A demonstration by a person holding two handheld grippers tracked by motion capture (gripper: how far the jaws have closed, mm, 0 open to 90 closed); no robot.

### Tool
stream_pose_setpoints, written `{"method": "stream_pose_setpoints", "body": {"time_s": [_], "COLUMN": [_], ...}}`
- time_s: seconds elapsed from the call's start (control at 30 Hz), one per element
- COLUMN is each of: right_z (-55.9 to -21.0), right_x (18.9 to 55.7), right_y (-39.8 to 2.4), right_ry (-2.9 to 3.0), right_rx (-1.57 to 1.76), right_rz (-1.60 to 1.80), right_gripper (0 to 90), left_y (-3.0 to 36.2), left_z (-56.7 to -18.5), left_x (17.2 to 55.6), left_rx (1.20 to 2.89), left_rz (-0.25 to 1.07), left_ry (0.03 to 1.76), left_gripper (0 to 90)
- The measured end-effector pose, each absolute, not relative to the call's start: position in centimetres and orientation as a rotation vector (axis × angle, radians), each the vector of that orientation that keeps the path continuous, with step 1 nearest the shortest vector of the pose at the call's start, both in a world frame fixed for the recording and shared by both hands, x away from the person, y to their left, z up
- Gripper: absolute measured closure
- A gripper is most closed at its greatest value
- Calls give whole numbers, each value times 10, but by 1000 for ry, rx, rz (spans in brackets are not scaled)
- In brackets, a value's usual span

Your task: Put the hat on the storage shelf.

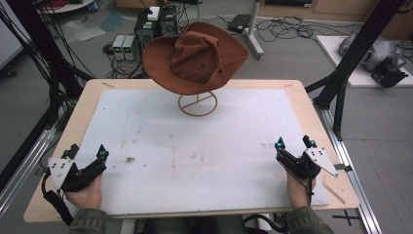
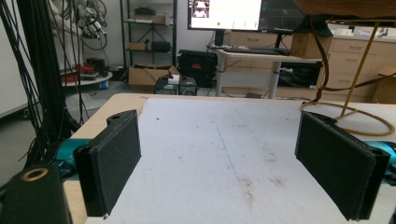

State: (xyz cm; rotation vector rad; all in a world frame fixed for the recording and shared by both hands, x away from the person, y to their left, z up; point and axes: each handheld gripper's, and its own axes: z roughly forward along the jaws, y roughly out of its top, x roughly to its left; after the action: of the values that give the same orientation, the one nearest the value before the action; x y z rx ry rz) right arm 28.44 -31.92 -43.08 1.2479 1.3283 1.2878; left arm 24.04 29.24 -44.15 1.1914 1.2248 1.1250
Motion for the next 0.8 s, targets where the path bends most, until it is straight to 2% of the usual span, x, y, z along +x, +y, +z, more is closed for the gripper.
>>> {"method": "stream_pose_setpoints", "body": {"time_s": [0.8], "right_z": [-433], "right_x": [286], "right_y": [-318], "right_ry": [1362], "right_rx": [1242], "right_rz": [1281], "right_gripper": [115], "left_y": [292], "left_z": [-442], "left_x": [242], "left_rx": [1197], "left_rz": [1121], "left_ry": [1228], "left_gripper": [145]}}
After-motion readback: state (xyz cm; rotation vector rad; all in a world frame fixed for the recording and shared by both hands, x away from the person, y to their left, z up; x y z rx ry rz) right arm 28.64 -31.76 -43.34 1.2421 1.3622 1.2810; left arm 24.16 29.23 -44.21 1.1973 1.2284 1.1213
